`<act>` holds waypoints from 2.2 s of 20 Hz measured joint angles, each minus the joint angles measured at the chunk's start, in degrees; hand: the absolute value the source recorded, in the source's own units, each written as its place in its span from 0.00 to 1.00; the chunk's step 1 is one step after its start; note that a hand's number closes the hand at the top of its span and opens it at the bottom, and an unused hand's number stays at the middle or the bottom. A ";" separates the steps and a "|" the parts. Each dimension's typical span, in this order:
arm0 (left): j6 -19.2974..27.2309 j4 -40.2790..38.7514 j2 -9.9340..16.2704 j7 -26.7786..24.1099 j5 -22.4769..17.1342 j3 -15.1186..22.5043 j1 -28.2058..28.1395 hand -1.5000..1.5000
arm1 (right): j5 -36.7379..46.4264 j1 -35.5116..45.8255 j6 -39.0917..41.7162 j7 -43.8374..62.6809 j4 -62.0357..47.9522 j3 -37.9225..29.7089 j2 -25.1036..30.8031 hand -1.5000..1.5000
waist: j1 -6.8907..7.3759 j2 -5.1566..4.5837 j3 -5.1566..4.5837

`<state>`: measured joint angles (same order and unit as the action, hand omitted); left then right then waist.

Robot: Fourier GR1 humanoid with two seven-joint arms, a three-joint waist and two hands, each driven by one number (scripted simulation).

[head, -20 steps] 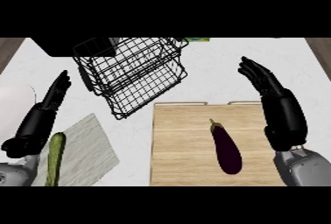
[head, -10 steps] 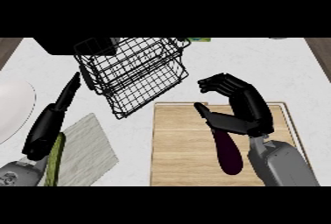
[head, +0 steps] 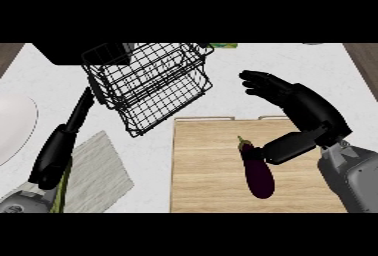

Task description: Pick the eggplant from the tray and place it in the tiered basket

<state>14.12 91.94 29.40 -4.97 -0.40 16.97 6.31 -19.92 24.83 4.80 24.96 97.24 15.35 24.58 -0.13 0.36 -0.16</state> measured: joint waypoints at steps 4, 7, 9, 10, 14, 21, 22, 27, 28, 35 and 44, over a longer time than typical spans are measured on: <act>-0.03 0.27 -0.02 0.23 0.25 0.09 -0.45 0.50 | 1.16 3.89 8.51 9.69 2.14 2.40 10.20 0.00 | -0.15 0.16 -0.09; 0.34 0.74 -0.32 1.00 0.92 0.45 -0.72 0.50 | 0.26 7.68 13.59 17.79 4.49 3.63 15.58 0.00 | -0.11 0.19 -0.12; -0.07 0.47 -0.40 0.73 0.84 0.27 -0.61 0.50 | -0.80 10.03 16.27 23.13 6.19 4.32 18.11 0.00 | -0.15 0.16 -0.10; -0.18 0.45 -0.48 0.50 0.87 0.14 -0.74 0.50 | -1.48 10.81 16.86 25.93 7.47 4.95 18.68 0.00 | -0.13 0.14 -0.07; -1.08 0.74 -0.88 0.71 1.11 -0.24 -0.64 0.50 | -2.77 15.13 15.75 32.25 9.54 7.16 18.56 0.00 | 0.24 0.00 -0.01; -2.09 1.53 -1.26 1.97 1.93 -0.92 -0.80 0.50 | 0.89 18.47 11.04 38.59 11.40 15.16 13.31 0.00 | 0.49 -0.08 -0.02; -2.33 1.36 -1.31 1.45 1.90 -1.11 -0.78 0.50 | 1.87 19.30 10.38 39.39 11.16 16.59 12.39 0.00 | 0.54 -0.09 -0.03; -2.30 1.27 -2.20 1.53 2.50 -1.08 -0.84 0.50 | 6.56 21.03 8.79 40.94 8.62 23.51 10.35 0.00 | 0.60 -0.09 -0.04; -2.43 1.53 -1.96 2.12 2.53 -1.32 -0.83 0.50 | 7.47 20.86 8.42 41.17 8.38 24.69 10.19 0.00 | 0.54 -0.06 -0.05; -2.43 2.93 -2.48 2.77 3.07 -1.99 -1.80 0.50 | 10.64 19.61 7.41 41.39 5.03 28.86 11.28 0.00 | 0.36 -0.18 0.00; -3.41 2.64 -3.47 1.48 4.06 -2.52 -2.47 0.50 | 9.30 15.82 8.78 39.99 6.35 32.37 14.63 0.00 | 0.06 -0.13 0.04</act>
<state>10.71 94.58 25.93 -3.49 3.66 14.45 3.84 -10.63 40.65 13.57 64.95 103.59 47.72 39.21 -0.07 0.23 -0.12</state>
